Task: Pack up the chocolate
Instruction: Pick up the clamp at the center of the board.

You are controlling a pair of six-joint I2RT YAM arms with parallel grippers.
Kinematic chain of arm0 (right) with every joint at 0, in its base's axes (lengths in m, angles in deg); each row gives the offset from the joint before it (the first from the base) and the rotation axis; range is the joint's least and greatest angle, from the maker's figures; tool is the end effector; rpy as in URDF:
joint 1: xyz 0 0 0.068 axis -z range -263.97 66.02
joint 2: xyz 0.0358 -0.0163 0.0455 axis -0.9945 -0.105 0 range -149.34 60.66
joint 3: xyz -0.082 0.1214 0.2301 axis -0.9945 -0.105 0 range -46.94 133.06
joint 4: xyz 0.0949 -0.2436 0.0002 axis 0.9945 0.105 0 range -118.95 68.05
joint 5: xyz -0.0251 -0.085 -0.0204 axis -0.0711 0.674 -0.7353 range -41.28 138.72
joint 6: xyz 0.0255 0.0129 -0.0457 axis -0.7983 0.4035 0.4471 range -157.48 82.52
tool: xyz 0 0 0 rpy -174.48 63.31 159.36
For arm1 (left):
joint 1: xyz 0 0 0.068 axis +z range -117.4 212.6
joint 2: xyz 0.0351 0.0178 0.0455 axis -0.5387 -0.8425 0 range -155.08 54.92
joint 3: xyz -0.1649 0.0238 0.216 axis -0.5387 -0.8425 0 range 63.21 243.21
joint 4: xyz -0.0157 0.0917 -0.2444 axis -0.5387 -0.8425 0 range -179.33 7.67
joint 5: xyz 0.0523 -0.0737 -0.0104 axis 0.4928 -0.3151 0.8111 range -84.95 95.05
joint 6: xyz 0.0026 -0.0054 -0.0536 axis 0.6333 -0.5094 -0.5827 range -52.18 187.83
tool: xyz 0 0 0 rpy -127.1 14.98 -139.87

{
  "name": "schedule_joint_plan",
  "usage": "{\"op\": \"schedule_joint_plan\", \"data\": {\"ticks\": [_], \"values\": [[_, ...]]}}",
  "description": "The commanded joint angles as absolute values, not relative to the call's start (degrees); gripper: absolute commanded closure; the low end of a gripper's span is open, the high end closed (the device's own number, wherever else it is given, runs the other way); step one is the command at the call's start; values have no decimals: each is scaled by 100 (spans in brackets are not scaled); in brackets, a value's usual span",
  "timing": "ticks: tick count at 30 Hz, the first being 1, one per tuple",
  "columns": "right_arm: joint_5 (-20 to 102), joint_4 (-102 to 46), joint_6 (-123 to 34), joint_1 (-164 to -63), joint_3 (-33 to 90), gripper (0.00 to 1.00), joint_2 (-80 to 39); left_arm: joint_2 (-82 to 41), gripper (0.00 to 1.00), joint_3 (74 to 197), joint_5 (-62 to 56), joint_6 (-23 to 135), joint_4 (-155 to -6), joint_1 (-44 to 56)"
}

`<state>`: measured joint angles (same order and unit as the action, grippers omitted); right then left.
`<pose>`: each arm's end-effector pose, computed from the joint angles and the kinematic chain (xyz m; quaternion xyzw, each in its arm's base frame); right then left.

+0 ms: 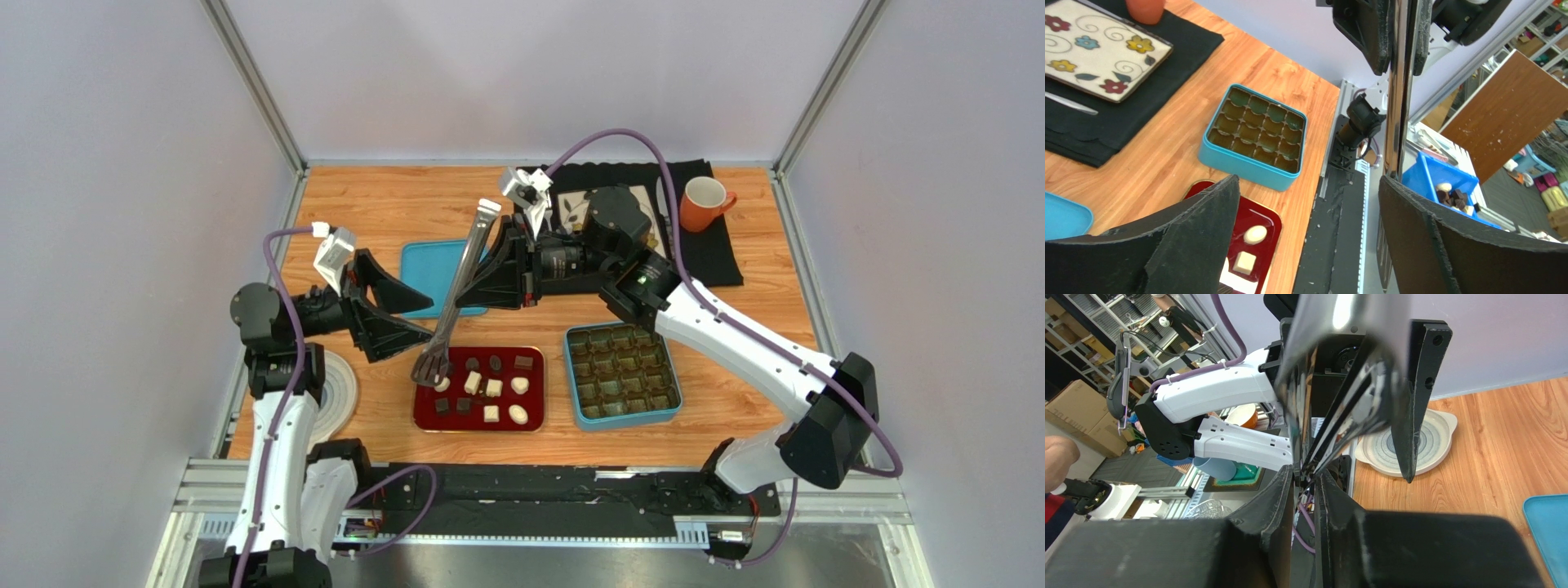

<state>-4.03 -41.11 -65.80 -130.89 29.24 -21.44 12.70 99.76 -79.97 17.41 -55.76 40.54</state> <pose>0.2038 0.2593 0.4198 -0.4231 0.5367 0.6421 0.3473 0.1498 -0.0149 0.3539 0.2821 0.6364 -0.5771 0.4272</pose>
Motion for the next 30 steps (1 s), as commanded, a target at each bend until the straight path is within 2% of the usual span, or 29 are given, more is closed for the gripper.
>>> {"op": "schedule_joint_plan", "data": {"ticks": [1, 4, 14, 15, 17, 18, 23, 30], "values": [[73, -4276, -6315, -13056, 3286, 96, -2257, 1308, 11, 9950, -9620, 1755, -5394, 3901], [170, -3740, -5964, -13056, 3427, 97, -2257, 1177, 12, 10100, -9620, 1694, -5394, 3901], [100, -3449, -5673, -13047, 3234, 98, -2002, 377, 4, 11145, -9524, 1773, -5569, 4463], [109, -3431, -5655, -13047, 3242, 99, -2002, 368, 4, 11233, -9532, 1973, -5709, 4490], [196, -3387, -5611, -13047, 3260, 99, -2002, 411, 4, 11487, -9611, 2569, -6918, 4481], [223, -3387, -5603, -13038, 3269, 99, -2002, 568, 4, 11506, -9620, 3042, -7384, 4490], [521, -3562, -5620, -13029, 3339, 100, -2028, 1307, 2, 10892, -9629, 2951, -6862, 4306], [838, -4133, -5971, -12942, 3216, 100, -1985, 1106, 3, 10636, -9620, 2704, -6730, 4191]]}}
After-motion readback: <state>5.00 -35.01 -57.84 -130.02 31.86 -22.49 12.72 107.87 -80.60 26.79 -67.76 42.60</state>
